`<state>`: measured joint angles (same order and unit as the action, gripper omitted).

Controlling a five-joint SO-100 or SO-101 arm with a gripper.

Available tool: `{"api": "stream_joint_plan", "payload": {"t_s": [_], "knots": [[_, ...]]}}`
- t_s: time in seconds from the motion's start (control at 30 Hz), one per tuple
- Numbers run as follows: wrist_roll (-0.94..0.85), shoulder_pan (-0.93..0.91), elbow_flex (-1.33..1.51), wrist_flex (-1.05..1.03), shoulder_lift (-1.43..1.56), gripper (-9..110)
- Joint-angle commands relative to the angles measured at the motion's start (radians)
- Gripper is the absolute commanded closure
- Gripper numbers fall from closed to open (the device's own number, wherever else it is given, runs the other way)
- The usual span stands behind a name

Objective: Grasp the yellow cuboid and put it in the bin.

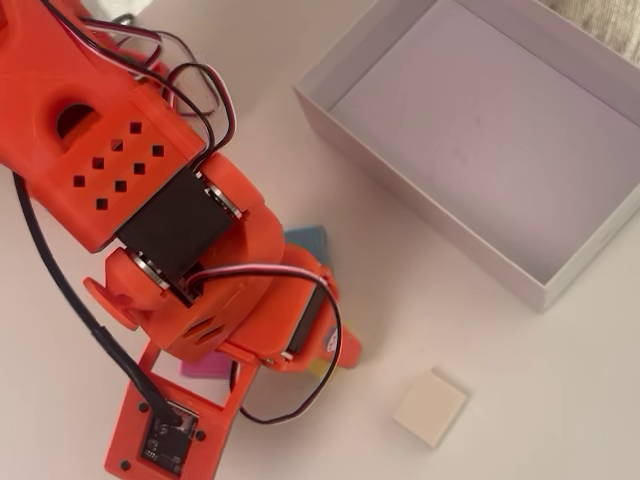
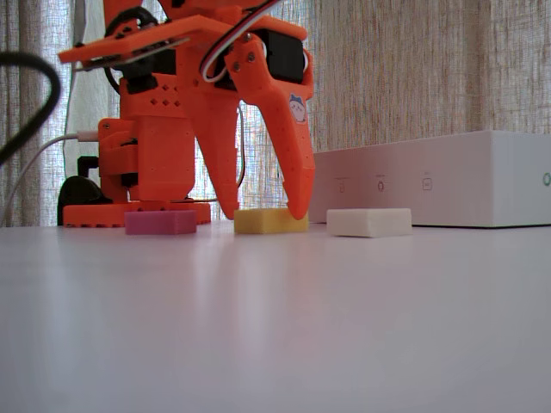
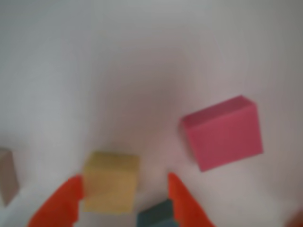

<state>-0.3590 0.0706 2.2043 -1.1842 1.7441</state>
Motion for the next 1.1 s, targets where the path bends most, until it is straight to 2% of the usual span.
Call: {"api": "stream_joint_plan", "payload": {"t_s": [0.0,0.6,0.7,0.87,1.0,1.07], "knots": [[-0.005,0.020,-0.015,0.005,-0.006,80],[-0.003,0.011,-0.063,0.015,-0.095,80],[-0.003,0.023,-0.057,0.000,-0.095,87],[-0.003,0.026,-0.057,-0.026,-0.095,90],[-0.006,0.026,-0.055,-0.035,-0.095,99],[-0.003,0.025,-0.052,-0.017,-0.095,110]]}}
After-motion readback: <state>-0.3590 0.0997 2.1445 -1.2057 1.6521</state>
